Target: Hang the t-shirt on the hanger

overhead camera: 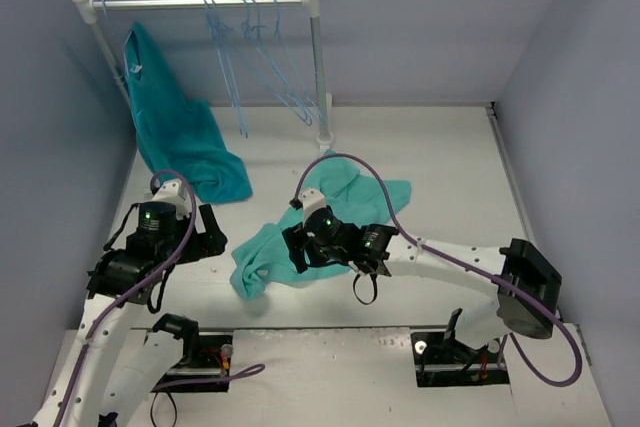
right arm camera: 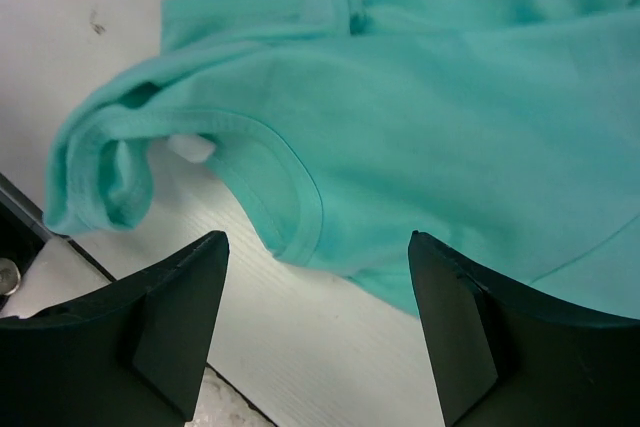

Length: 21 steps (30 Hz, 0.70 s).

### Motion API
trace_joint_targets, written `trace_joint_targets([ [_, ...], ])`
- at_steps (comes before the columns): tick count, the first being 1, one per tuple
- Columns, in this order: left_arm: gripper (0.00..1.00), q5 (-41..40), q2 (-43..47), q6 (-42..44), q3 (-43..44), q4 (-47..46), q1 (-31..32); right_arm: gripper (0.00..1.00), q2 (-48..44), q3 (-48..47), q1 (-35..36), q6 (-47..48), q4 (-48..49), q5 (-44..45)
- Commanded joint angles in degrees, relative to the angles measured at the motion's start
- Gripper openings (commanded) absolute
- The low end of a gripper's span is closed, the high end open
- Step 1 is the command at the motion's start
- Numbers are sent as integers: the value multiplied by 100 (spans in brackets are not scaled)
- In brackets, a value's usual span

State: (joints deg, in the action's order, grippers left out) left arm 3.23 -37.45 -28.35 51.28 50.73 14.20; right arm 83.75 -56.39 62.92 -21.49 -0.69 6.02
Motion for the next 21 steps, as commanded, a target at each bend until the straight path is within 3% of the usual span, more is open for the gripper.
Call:
trace_joint_targets([
  [1,83,239,-149,-317,-116,-417,58,69,-102,384,28,-699,-71,259],
  [8,83,299,-141,-691,-533,-520,322,70,436,241,69,-1239,-87,223],
  [16,83,-183,-480,-1002,-615,-551,1011,70,1276,-3,142,-1558,-98,191],
  [19,83,-478,-807,-1154,-642,-612,1393,60,1303,14,133,-1595,-119,245],
  [21,83,-729,-1012,-1286,-586,-641,1747,48,1229,67,90,-1633,-136,308],
])
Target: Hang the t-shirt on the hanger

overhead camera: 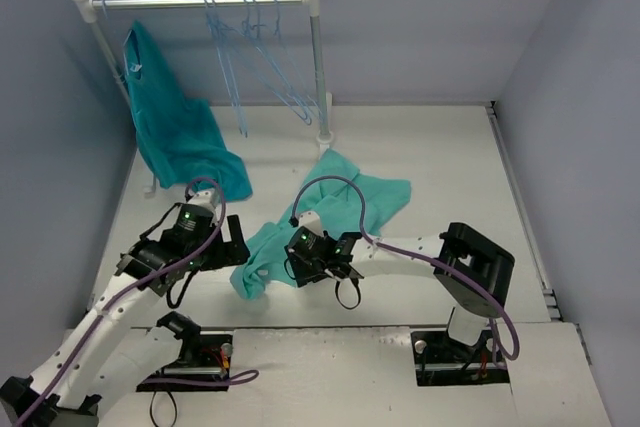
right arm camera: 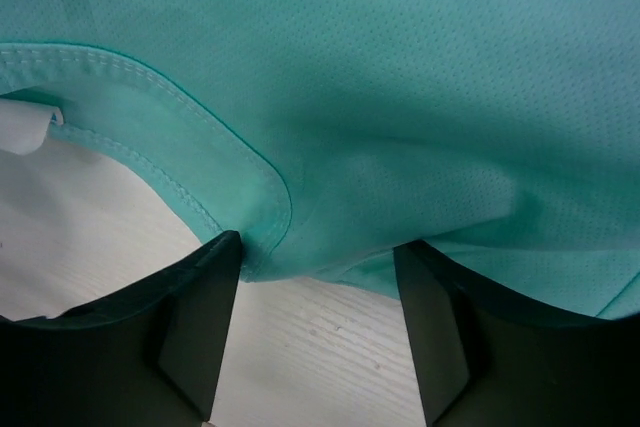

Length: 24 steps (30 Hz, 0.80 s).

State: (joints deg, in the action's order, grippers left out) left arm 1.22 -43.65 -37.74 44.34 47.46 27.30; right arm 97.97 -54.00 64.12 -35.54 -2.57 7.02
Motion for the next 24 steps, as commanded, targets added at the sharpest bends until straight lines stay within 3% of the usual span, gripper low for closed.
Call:
trace_joint_targets([
  [1,83,-669,-506,-408,137,-309,618,41,-239,-138,-58,-240,41,225],
  [5,82,-1220,-1066,-716,259,-299,1391,14,-515,-14,-250,-217,-23,317],
  [9,81,-1594,-1776,-1013,392,-291,1913,2,-900,-24,-482,-99,-140,532],
  [20,74,-1963,-2625,-1486,547,-335,1992,0,-1341,-314,-868,214,-340,758],
  [24,73,-2049,-2578,-1758,695,-433,2364,0,-1262,-358,-894,223,-340,747],
])
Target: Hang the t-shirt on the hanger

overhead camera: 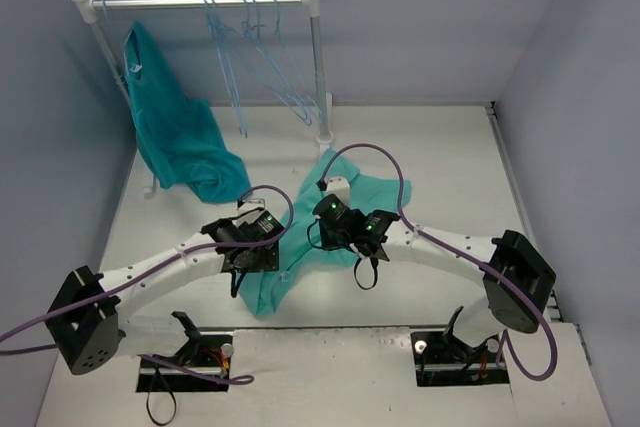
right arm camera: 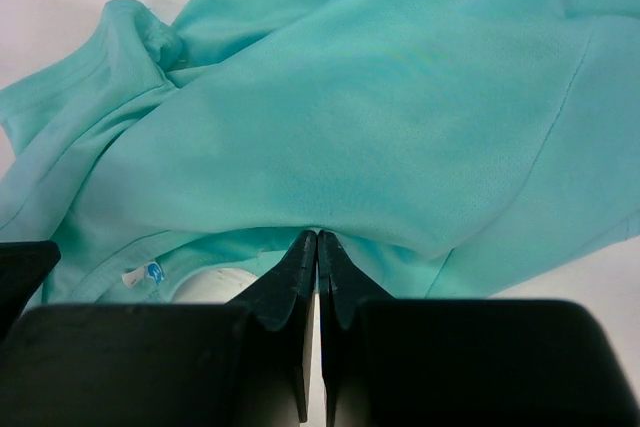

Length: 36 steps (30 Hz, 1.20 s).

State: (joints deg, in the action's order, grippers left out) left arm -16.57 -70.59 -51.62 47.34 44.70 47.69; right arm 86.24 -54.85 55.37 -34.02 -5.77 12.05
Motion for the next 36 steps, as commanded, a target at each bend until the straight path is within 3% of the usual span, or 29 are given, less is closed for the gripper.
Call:
trace_joint_targets([
  [1,74,-308,123,-431,446,-186,495,0,-66,-296,-42,71,-21,229],
  [20,74,-13,-1045,-496,936,-251,680,0,398,-1016,-844,397,4,-97],
  [27,72,369,-1390,-641,807,-908,865,0,465,-933,-988,378,75,-198],
  [29,62,432,-1584,-594,826,-978,843,0,451,-902,-1024,387,95,-240],
  [30,51,468,-1674,-579,860,-1019,804,0,425,-883,-1047,389,102,-249],
  [31,30,507,-1801,-538,881,-1043,698,0,400,-858,-1056,397,102,-257],
  [33,5,561,-1907,-473,848,-1085,460,0,357,-815,-1070,411,102,-265],
  [36,0,850,-1923,-47,724,-1448,-44,0,209,-720,-1099,450,102,-257],
])
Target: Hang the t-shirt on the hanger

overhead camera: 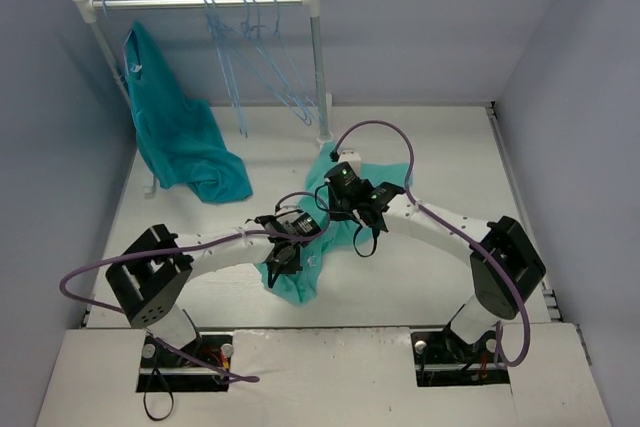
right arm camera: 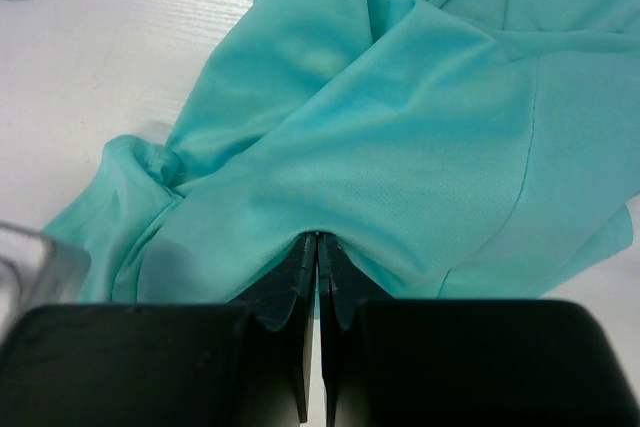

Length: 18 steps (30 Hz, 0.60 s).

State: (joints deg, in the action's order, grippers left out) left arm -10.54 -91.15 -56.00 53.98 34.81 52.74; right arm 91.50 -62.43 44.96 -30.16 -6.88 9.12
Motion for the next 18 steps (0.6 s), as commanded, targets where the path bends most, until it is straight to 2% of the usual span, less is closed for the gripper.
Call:
trace_joint_targets([
  [1,0,151,200,589,136,-481,-764,0,-382,94,-59,74,215,29],
  [5,0,-358,394,1837,718,-408,-1219,0,-475,207,-75,107,228,55],
  [7,0,-362,361,2402,1080,-428,-1577,0,-437,240,-84,95,246,10],
  [12,1,-476,103,3260,1680,-427,-1991,0,-323,207,-84,55,368,-101],
  [15,23,-482,456,3260,1628,-341,-1988,0,-291,179,-84,54,405,-134],
  [16,38,-443,729,3184,1510,-360,-1943,0,-291,181,-82,56,416,-158],
  [18,58,-615,1090,2922,1166,-369,-1776,0,-299,197,-76,62,425,-184],
])
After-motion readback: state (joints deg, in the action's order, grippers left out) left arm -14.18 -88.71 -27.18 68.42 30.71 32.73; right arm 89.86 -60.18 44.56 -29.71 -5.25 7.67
